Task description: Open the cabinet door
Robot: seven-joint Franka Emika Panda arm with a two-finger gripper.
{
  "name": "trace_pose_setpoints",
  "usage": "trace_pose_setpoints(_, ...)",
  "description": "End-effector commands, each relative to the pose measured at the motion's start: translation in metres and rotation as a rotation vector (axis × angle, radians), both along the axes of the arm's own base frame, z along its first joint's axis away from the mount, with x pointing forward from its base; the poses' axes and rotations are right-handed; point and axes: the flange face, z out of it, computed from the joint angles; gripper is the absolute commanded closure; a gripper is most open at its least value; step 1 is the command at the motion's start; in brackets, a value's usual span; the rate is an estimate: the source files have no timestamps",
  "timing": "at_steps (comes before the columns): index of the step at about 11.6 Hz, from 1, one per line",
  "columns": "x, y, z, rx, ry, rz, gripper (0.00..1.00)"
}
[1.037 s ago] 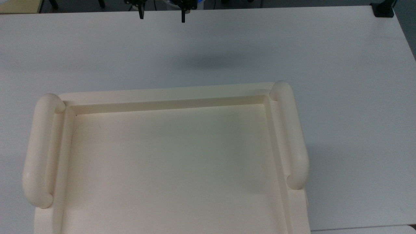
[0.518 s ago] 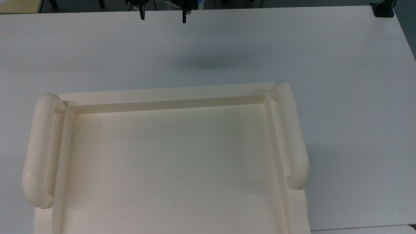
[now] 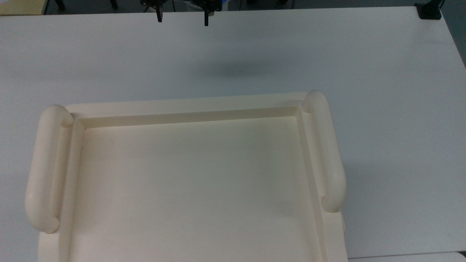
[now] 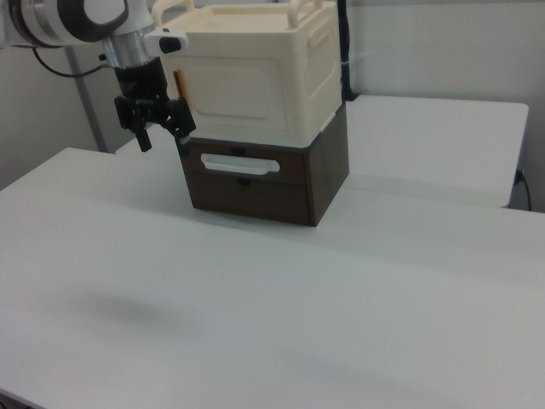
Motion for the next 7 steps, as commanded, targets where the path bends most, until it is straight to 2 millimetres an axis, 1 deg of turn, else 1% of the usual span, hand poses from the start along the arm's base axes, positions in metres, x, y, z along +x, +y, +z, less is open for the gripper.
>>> trace_pose_setpoints(1, -0.003, 0.001, -0.002, -0.001, 0.007, -0.005, 0.00)
trace_pose_setpoints(2, -0.003, 0.002, -0.003, -0.001, 0.008, 0.008, 0.00)
trace_pose_setpoints(3, 0.001, 0.007, -0.007, 0.002, 0.004, 0.046, 0.00)
trace_pose_setpoints(5, 0.009, 0.012, -0.001, 0.006, -0.062, 0.080, 0.00)
trace_pose_setpoints(6, 0.020, 0.015, -0.004, 0.012, -0.113, 0.098, 0.00)
trace_pose_setpoints(7, 0.035, 0.026, -0.003, 0.022, -0.163, 0.106, 0.00)
